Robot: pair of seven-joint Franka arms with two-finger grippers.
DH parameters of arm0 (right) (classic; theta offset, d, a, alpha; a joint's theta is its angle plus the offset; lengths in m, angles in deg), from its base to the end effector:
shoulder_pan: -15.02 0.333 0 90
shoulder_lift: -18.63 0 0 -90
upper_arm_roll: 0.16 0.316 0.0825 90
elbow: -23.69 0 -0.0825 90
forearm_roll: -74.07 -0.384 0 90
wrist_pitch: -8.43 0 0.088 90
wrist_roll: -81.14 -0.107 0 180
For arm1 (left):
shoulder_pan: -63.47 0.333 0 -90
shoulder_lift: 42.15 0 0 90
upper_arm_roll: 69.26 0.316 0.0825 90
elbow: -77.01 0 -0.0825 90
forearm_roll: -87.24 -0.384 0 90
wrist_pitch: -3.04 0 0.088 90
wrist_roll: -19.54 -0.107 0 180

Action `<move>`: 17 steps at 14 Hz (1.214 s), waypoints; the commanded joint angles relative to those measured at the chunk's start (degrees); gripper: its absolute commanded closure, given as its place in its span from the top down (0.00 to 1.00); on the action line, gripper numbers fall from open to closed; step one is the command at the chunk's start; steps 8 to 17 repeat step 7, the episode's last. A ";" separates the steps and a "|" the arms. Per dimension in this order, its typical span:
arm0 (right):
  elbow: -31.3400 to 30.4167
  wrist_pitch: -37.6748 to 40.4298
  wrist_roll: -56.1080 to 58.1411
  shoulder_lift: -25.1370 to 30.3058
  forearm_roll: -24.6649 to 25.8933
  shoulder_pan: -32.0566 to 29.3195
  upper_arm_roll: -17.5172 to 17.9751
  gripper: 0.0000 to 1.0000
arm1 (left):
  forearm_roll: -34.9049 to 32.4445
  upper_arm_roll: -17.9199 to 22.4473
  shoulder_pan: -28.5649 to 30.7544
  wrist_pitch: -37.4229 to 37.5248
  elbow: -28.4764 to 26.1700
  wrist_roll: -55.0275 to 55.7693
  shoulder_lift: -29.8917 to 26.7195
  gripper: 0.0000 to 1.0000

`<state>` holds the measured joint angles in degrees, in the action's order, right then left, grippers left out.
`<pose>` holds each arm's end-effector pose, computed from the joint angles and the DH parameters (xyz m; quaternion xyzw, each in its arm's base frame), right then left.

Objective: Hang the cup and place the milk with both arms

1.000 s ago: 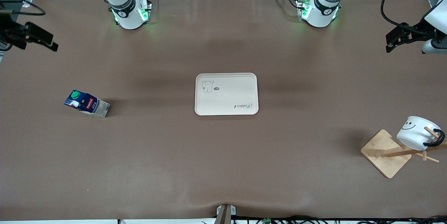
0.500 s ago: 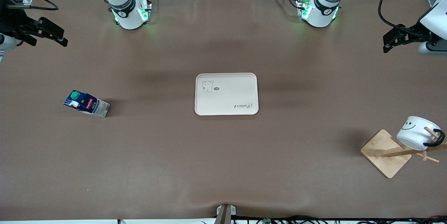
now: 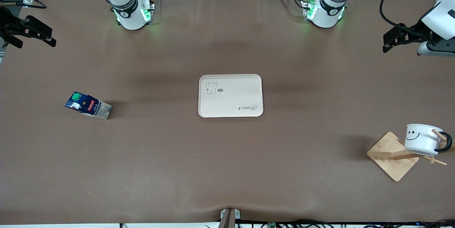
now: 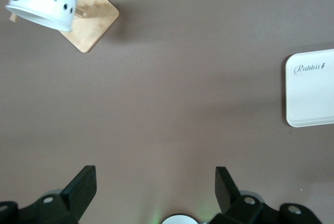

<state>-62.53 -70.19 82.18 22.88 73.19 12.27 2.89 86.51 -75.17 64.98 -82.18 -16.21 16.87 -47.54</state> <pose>0.5092 0.0058 0.6776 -0.9995 -0.0129 0.0292 0.0058 0.5146 -0.0409 0.6412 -0.9978 0.0609 0.0229 0.0115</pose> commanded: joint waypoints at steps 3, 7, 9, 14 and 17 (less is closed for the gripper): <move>-0.19 -0.13 0.99 0.41 1.75 -0.24 0.56 1.00 | 1.00 0.37 0.25 1.37 0.23 0.21 -0.33 1.00; -0.36 0.04 0.81 0.41 3.52 -0.07 0.82 1.00 | 1.00 0.37 0.16 2.16 3.66 0.56 1.70 1.00; -0.36 0.04 0.81 0.41 3.52 -0.07 0.82 1.00 | 1.00 0.37 0.16 2.16 3.66 0.56 1.70 1.00; -0.36 0.04 0.81 0.41 3.52 -0.07 0.82 1.00 | 1.00 0.37 0.16 2.16 3.66 0.56 1.70 1.00; -0.36 0.04 0.81 0.41 3.52 -0.07 0.82 1.00 | 1.00 0.37 0.16 2.16 3.66 0.56 1.70 1.00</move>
